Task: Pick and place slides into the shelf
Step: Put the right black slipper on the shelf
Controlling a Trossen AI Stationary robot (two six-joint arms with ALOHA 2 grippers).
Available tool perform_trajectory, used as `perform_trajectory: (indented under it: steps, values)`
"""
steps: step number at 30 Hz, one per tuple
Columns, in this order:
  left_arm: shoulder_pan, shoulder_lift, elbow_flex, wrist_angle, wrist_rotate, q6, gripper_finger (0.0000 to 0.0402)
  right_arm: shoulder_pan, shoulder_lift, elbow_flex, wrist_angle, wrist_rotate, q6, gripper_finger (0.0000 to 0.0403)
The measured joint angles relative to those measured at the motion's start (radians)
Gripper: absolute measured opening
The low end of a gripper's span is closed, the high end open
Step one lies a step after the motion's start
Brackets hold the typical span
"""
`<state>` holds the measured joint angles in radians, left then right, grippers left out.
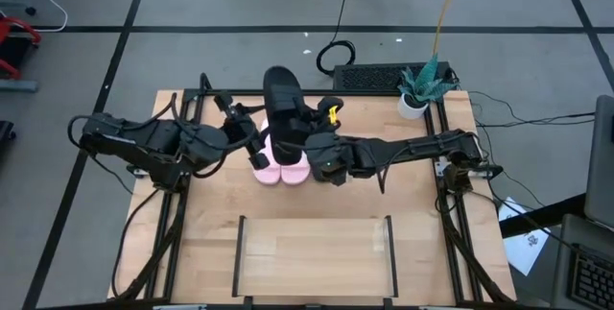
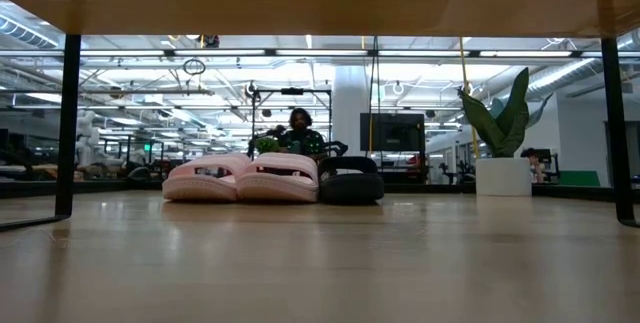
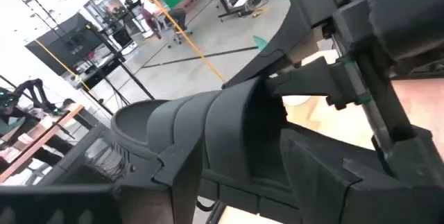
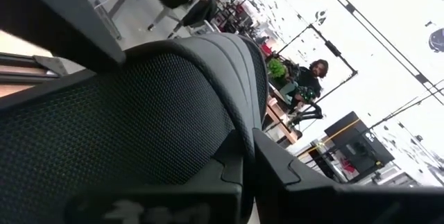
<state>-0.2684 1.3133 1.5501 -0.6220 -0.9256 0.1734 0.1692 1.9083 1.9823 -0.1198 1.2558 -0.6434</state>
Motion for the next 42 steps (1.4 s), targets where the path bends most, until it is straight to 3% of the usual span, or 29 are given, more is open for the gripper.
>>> perform_trajectory:
  steps: [7,42]
  values:
    - [0.011,0.008,0.0,-0.003,-0.033,0.039,0.0195,0.009,0.0,0.0,0.038,-0.048,0.053,0.0]
    - [0.013,0.01,0.0,0.075,-0.096,0.232,0.0195,-0.001,0.0,0.0,-0.003,-0.021,0.221,0.0]
